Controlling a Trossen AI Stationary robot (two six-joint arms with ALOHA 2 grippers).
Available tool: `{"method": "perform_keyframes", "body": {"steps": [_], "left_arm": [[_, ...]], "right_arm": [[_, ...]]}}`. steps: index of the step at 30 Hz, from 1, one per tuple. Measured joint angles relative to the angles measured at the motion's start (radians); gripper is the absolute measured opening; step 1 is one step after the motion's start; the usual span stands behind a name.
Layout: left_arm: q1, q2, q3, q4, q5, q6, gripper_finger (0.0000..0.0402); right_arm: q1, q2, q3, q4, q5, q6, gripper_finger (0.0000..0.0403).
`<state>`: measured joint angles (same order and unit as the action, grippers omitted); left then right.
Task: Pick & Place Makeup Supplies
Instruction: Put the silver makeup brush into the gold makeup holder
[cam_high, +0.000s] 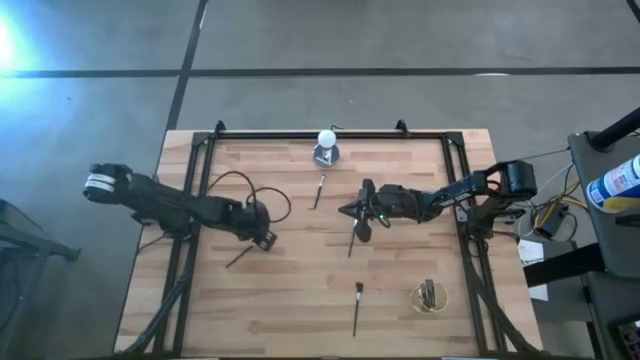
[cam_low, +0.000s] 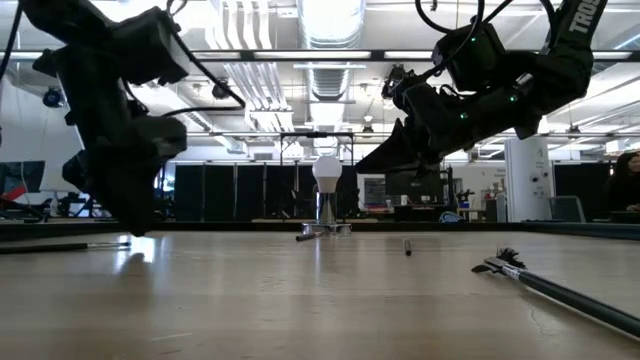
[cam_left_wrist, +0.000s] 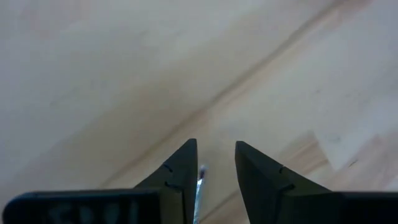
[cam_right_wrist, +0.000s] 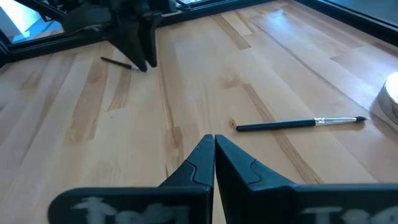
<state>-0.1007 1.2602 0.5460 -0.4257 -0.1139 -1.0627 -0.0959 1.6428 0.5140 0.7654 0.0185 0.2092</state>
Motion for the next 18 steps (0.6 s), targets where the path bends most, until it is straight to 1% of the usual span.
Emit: {"method": "perform_keyframes", "body": {"steps": [7, 12, 18], "left_arm": [[-0.044, 0.093, 0.034, -0.035, 0.011, -0.029, 0.0101], [-0.068, 0.158, 0.071, -0.057, 0.008, -0.014, 0.01], [-0.078, 0.195, 0.112, -0.121, 0.012, -0.019, 0.0075]], "right_arm": [[0.0, 0.0, 0.0, 0.0, 0.0, 0.0, 0.0008], [0.0, 0.0, 0.0, 0.0, 0.0, 0.0, 0.0008], [0.0, 0.0, 0.0, 0.0, 0.0, 0.0, 0.0008]]}}
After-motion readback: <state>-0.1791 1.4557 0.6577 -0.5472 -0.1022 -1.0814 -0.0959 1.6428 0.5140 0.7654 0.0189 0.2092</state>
